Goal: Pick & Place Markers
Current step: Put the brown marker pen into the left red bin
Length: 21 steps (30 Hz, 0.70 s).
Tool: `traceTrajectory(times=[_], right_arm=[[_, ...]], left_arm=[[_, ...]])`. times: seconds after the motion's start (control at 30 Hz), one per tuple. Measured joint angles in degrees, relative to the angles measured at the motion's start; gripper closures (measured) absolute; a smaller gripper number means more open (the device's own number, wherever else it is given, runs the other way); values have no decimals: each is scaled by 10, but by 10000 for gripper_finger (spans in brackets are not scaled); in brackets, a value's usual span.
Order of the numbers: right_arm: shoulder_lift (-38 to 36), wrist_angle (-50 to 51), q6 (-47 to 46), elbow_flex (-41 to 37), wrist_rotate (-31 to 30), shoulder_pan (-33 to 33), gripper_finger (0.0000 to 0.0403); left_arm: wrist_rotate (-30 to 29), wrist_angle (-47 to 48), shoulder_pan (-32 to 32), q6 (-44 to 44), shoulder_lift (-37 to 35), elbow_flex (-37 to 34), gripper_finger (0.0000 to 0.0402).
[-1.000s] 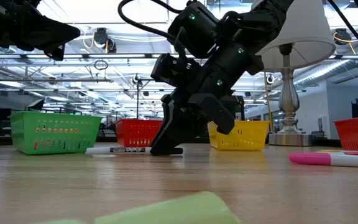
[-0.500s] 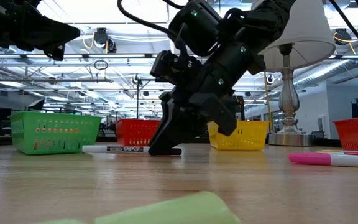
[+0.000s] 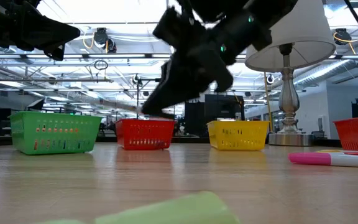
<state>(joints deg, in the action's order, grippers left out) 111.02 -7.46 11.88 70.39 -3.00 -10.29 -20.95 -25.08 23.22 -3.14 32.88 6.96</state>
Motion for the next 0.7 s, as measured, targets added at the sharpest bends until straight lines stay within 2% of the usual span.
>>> traceTrajectory(times=[0.13,0.33,0.5,0.7], right_arm=[[-37,-6,-32,0,-7,0,380],[-79,-34,-111,1,-91,25,380],[-79,-47,-201,1,-90,67,379],[-46,-50,-242,0,-89,111,379]], left_arm=[[0,0,0,0,0,0,380],[0,0,0,0,0,0,380],[0,0,0,2,0,0,380],[0,0,0,2,0,0,380]])
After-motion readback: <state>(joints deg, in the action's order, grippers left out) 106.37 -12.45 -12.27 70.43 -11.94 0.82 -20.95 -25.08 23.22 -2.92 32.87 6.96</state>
